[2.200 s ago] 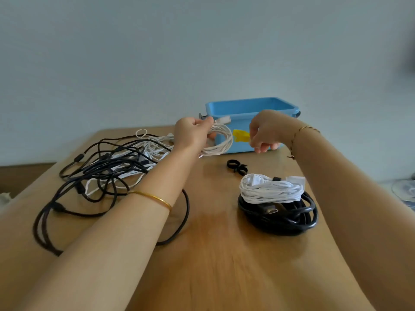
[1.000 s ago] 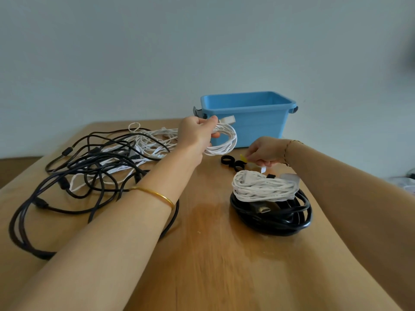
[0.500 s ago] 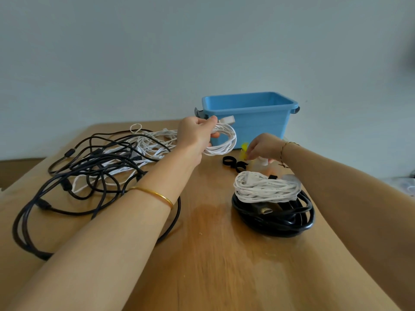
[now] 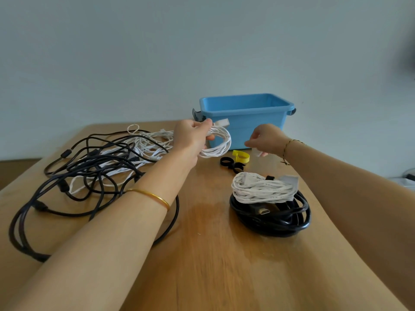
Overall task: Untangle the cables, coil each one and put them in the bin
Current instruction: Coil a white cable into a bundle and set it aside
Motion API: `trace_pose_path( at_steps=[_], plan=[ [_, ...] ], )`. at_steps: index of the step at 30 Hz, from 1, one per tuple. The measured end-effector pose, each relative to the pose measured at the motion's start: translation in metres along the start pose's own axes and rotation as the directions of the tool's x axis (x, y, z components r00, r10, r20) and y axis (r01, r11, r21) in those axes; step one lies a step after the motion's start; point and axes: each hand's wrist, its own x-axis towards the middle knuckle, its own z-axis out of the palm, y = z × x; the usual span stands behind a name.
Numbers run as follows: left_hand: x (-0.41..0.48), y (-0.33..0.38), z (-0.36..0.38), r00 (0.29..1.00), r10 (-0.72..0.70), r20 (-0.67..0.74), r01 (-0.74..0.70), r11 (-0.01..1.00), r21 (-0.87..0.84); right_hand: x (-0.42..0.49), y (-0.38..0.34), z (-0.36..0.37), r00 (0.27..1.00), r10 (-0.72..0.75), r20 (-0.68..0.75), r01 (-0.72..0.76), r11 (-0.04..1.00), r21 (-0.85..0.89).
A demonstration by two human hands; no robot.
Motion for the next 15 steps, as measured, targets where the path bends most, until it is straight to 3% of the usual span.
trace_pose_path(
  at_steps=[3, 8, 11, 13, 15],
  plan=[
    [-0.001, 0.001, -0.007, 1.0, 0.007, -0.004, -0.007, 1.0, -0.011, -0.007, -0.021, -0.01, 0.993, -0.066, -0.097, 0.072, 0.995, 0.066],
    [-0.001, 0.002, -0.04, 0.993, 0.083, -0.079, -0.083, 0.997, -0.004, -0.041, -0.091, -0.021, 0.961, -0.231, -0.153, 0.277, 0.813, 0.513],
    [-0.002, 0.001, -0.072, 0.977, 0.128, -0.171, -0.128, 0.992, 0.011, -0.061, -0.13, -0.022, 0.915, -0.367, -0.169, 0.399, 0.753, 0.523],
    [-0.004, -0.001, -0.092, 0.962, 0.155, -0.224, -0.151, 0.988, 0.036, -0.07, -0.151, -0.019, 0.879, -0.467, -0.102, 0.448, 0.731, 0.514],
    [-0.006, -0.004, -0.106, 0.954, 0.162, -0.252, -0.159, 0.987, 0.032, -0.076, -0.166, -0.01, 0.855, -0.518, -0.001, 0.469, 0.773, 0.426]
  ],
)
